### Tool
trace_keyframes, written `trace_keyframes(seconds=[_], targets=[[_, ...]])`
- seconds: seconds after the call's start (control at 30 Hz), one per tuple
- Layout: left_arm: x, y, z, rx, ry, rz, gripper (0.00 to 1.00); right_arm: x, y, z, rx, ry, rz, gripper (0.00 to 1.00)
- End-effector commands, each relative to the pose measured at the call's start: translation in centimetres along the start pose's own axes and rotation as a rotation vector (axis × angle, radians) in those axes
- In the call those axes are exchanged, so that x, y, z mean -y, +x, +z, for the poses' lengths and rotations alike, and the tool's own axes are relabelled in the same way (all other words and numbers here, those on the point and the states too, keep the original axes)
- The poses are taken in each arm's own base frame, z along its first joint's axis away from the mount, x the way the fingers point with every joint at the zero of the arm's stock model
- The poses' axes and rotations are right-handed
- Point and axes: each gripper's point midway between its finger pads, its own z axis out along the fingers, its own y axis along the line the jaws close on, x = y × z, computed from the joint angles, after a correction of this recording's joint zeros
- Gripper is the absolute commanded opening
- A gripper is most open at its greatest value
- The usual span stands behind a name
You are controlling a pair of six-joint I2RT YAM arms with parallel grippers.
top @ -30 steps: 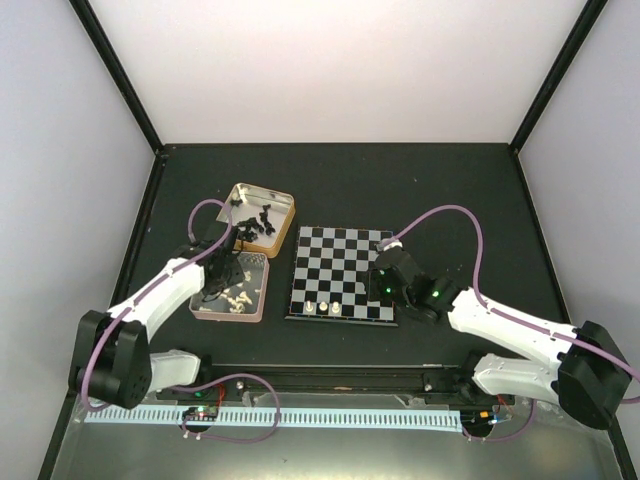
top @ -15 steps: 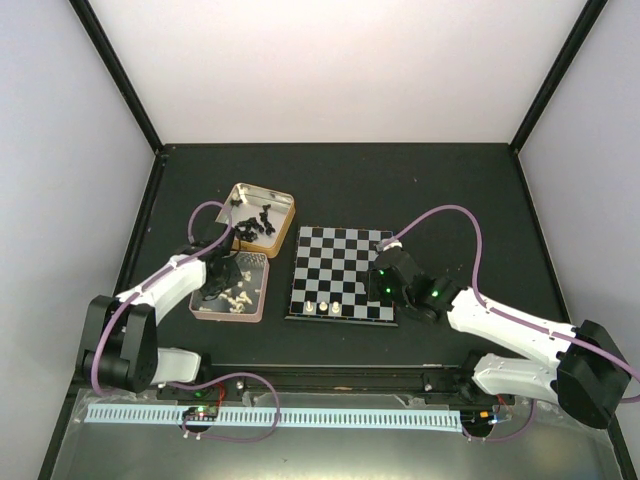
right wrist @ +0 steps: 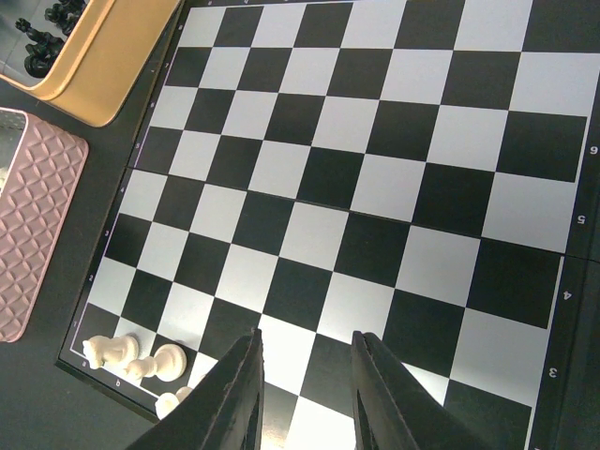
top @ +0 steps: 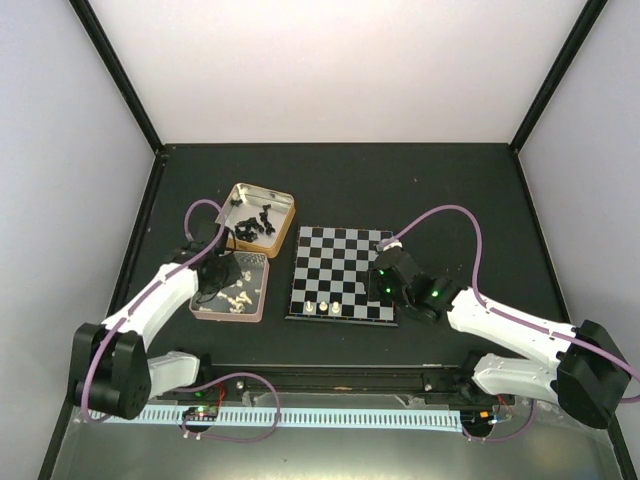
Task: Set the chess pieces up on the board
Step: Pick up the chess piece from the storage box, then place the chess piece on the chessboard.
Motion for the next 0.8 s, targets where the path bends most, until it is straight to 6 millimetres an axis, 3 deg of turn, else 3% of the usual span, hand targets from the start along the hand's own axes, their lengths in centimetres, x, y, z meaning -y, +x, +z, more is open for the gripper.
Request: trace_keyframes(seconds=[0.0,0.4,0.77], targets=[[0.7,0.3,-1.6,-0.012,0.044,0.034,0.08,0.0,-1.0,-0.3,0.041,0.006,0.010,0.26],[2.6,2.2,-1.2,-0.070,0.075,0.110,0.12,-0.1,-0.9,-0.1,0.034,0.001,0.012,0.26],[9.6,4.4,-4.5,-0.082,0.209,0.267,0.13,0.0,-0.8,-0.1,0.033,0.006,0.014,0.26]])
